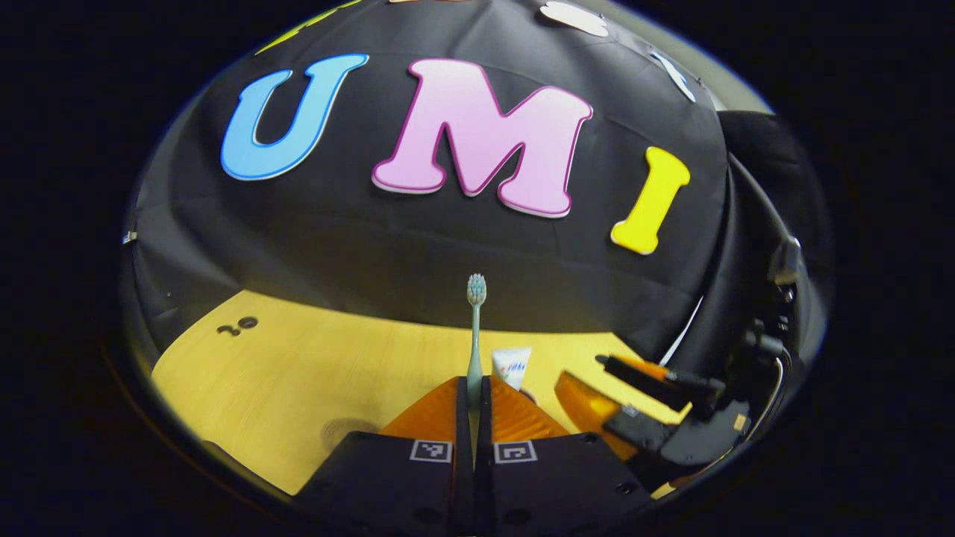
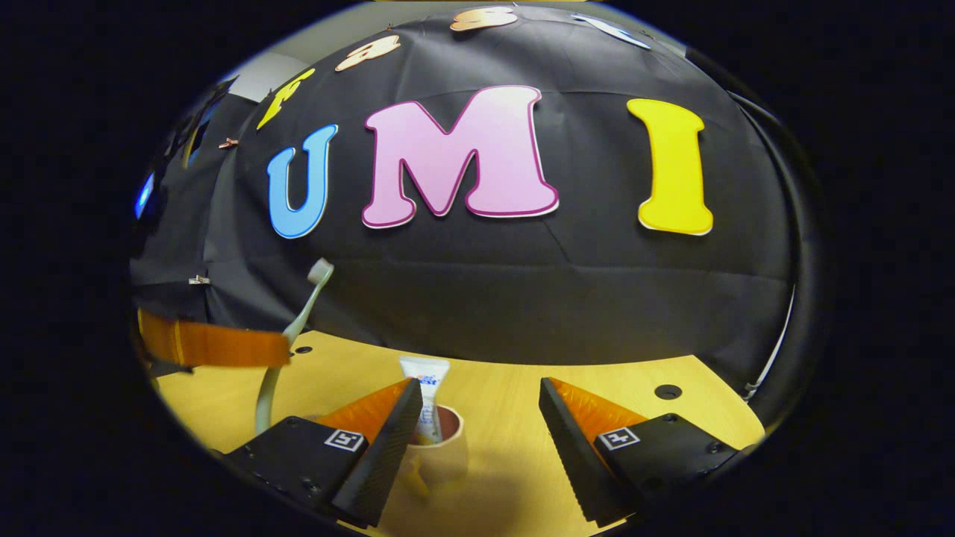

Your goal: Put the toothbrush and toothpaste on the desktop into the cup, then pick up the cup and place it on the coaster on the desktop.

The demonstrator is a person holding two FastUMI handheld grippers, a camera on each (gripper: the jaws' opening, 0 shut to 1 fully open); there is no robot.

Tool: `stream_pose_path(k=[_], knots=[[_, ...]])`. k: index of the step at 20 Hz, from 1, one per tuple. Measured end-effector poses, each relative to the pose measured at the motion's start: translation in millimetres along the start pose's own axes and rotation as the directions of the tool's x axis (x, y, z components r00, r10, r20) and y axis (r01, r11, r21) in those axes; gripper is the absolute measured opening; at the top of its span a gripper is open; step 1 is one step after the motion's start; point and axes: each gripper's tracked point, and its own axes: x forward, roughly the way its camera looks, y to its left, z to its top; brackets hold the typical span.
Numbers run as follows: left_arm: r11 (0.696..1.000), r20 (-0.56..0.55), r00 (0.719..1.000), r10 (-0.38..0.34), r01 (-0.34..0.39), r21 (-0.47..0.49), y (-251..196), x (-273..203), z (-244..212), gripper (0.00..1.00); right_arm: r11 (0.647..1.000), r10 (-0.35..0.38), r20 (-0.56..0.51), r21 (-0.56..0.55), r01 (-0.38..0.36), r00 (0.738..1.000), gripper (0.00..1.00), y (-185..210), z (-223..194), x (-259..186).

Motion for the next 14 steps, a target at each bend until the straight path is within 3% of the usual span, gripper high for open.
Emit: stream_pose_path(k=[5,14], knots=[[0.998,0.144,0.988,-0.062,0.064,-0.012,-23.3,45.4,13.2,0.06,0.999,-0.037,-0.072,-0.011,0.036,0.997,0.97,-26.7,-27.3,-20.5],[0.995,0.26,0.963,-0.065,0.043,0.092,-35.8,81.5,-25.4,0.06,0.999,-0.05,-0.119,-0.007,0.05,0.992,0.97,-34.9,-51.9,-24.9]])
